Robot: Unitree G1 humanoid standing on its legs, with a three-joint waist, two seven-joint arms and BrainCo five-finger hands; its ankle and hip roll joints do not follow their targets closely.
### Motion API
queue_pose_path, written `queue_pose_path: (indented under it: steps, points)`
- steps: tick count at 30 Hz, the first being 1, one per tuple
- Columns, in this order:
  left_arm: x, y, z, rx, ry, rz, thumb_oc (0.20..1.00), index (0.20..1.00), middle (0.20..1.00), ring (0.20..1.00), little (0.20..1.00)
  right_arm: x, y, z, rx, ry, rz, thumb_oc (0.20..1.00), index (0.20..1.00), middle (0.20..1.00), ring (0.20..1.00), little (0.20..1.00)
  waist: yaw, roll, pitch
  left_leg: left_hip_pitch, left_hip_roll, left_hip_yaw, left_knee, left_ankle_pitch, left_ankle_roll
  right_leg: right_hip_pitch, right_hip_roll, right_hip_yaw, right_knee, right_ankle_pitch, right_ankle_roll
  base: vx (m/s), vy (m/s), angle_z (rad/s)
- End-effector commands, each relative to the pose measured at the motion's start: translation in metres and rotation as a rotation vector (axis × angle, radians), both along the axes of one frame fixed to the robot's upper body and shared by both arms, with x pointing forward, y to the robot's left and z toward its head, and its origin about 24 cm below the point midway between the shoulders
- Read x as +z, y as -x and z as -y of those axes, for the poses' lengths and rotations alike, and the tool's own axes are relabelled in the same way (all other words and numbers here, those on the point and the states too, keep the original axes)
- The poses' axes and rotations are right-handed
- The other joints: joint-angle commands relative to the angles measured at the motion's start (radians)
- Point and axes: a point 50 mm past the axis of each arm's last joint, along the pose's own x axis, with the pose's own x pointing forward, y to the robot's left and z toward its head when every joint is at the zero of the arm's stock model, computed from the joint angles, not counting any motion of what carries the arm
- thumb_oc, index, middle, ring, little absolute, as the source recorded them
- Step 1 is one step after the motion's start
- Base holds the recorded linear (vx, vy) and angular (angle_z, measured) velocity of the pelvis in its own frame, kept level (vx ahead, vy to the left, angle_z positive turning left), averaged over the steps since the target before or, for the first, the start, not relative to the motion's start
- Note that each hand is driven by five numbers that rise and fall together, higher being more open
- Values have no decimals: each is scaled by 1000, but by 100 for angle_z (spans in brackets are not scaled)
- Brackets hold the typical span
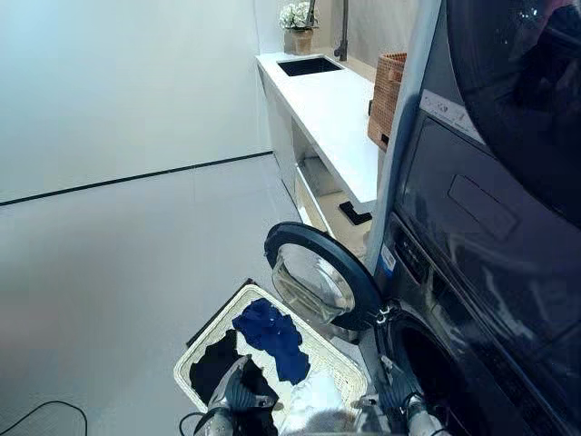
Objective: Put the clothes into the washing machine.
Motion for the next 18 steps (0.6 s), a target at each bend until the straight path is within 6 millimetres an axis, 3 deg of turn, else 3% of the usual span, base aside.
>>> queue_pose_path:
  steps: [1, 11, 18]
  points:
    - [16, -32, -1, -14, 7, 124, 1000, 1000, 1000, 1000, 1000, 19, -39, -18, 19, -58, 141, 1000, 1000, 1000, 1000, 1000, 1, -87, 32, 33, -68, 6, -1, -60, 40, 3, -69, 73, 18, 15, 67, -168, -80, 75]
    - [20, -35, -4, 0, -20, 174, 1000, 1000, 1000, 1000, 1000, 19, -38, -15, -15, -70, 138, 1000, 1000, 1000, 1000, 1000, 0, -89, 34, 34, -67, 7, -1, -60, 40, 2, -68, 75, 18, 16, 66, 0, 0, 0]
    - [31, -42, -4, -52, -154, 362, 1000, 1000, 1000, 1000, 1000, 21, -40, -12, -51, -89, 159, 1000, 1000, 1000, 1000, 1000, -4, -92, 45, 25, -65, 9, -1, -58, 35, -6, -67, 79, 9, 28, 68, 0, 0, 0]
